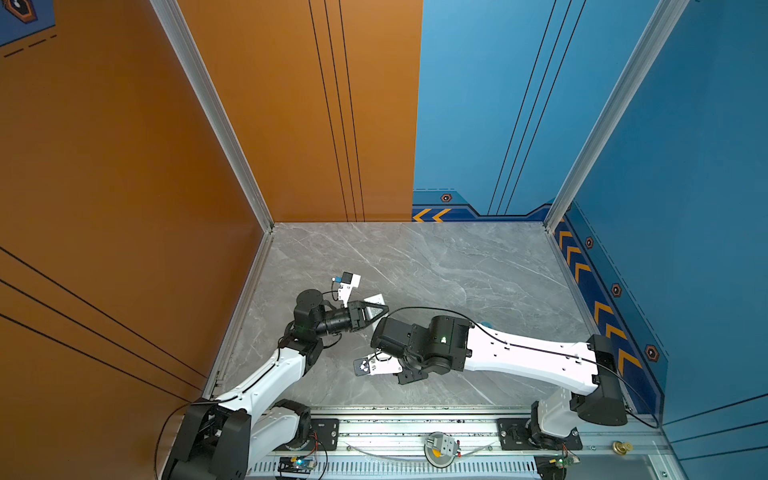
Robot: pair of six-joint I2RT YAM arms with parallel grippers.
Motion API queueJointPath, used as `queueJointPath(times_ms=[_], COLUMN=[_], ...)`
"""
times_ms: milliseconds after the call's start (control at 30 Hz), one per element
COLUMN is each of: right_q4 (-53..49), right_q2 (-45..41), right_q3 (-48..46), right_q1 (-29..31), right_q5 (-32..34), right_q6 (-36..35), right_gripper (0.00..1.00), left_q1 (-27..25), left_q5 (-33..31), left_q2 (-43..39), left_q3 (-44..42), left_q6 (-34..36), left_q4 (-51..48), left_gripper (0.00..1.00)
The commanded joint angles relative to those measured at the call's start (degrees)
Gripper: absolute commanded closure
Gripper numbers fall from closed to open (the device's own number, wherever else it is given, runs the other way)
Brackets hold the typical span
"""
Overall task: Load the batteries into the remote control
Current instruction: 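Lower the right gripper fingers onto the second battery in the compartment, then press the second battery down into the compartment with the right gripper fingers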
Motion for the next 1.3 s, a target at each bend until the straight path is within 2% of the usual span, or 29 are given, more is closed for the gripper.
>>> queueJointPath(times_ms=[0, 1267], right_q4=[-1.06, 0.35], right_q2=[0.44, 2.66], right_q3=[0.31, 0.39], right_q1=[-0.48, -1.02], right_q5=[1.88, 4.58], right_q6=[-0.60, -1.28], right_gripper=[0.75, 0.84], left_q1=[-0.51, -0.42], left_q5=[1.96, 2.19], left_q2=[-0.96, -1.44], left_q3=[1.74, 1.55], left_q6=[0.69, 0.60], left_q4=[0.98, 0.98], left_gripper=[1.00, 1.00])
